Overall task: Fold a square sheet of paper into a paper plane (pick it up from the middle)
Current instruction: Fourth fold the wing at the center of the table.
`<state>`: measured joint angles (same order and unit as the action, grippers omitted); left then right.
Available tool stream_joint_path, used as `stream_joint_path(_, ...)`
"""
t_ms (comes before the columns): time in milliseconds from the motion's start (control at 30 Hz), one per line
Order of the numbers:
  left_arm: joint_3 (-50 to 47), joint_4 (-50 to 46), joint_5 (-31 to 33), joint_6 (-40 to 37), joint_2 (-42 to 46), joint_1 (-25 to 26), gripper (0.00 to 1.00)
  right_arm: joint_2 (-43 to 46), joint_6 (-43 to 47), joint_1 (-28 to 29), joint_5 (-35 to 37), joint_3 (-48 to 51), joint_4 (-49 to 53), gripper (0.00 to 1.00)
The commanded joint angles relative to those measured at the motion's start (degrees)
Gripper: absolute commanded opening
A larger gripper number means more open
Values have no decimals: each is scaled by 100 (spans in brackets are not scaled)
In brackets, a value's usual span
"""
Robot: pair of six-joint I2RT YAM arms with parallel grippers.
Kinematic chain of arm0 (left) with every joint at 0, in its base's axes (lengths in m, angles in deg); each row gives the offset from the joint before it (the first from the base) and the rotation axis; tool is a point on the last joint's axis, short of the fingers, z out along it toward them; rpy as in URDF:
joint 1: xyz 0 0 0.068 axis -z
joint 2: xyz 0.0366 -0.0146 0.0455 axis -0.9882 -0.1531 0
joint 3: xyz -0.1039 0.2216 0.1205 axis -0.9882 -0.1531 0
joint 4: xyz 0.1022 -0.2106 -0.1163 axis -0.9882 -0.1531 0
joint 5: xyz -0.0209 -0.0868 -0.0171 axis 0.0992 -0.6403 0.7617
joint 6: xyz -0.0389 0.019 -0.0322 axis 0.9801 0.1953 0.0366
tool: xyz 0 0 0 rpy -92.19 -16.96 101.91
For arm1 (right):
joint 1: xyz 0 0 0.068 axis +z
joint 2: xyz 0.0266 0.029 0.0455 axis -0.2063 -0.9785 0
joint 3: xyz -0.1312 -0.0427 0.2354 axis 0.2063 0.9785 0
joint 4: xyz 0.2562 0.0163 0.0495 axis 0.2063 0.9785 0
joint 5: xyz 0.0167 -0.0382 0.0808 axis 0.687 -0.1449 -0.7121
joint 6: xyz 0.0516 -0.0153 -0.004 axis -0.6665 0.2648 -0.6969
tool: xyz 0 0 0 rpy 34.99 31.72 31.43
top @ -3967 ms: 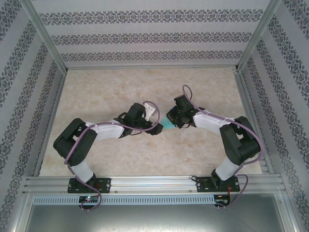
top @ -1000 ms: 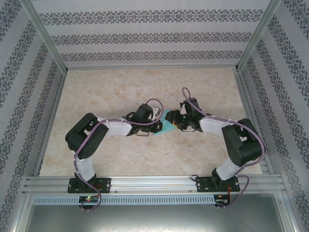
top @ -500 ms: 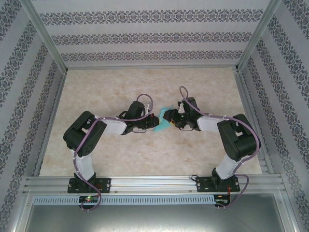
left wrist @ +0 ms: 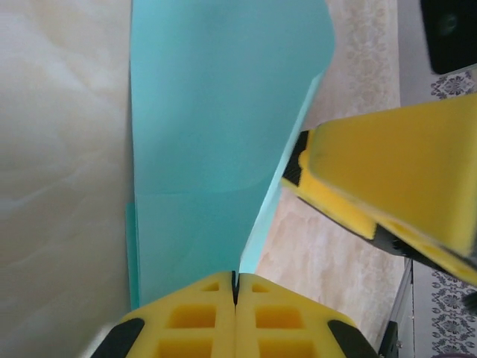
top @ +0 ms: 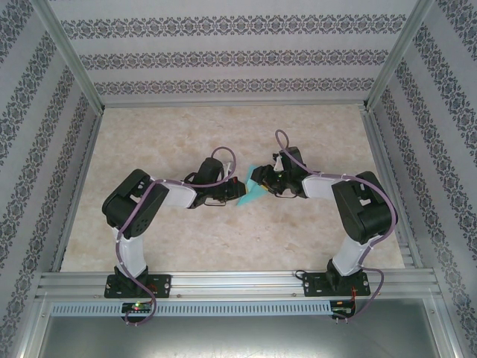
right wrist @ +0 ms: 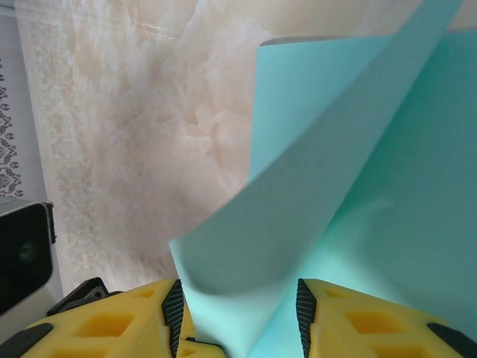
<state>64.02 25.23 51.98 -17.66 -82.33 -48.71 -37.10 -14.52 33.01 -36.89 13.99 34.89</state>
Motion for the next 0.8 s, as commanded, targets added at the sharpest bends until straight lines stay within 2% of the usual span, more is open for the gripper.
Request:
stream_joint_path(0,137,-120,-182,65,-103,-61,7,-148,160,-61,-18,-95,123,45)
stream_joint_path(767,-77,259,-133,488,-150,-172,6,-467,218,-57,252,-288,644,45)
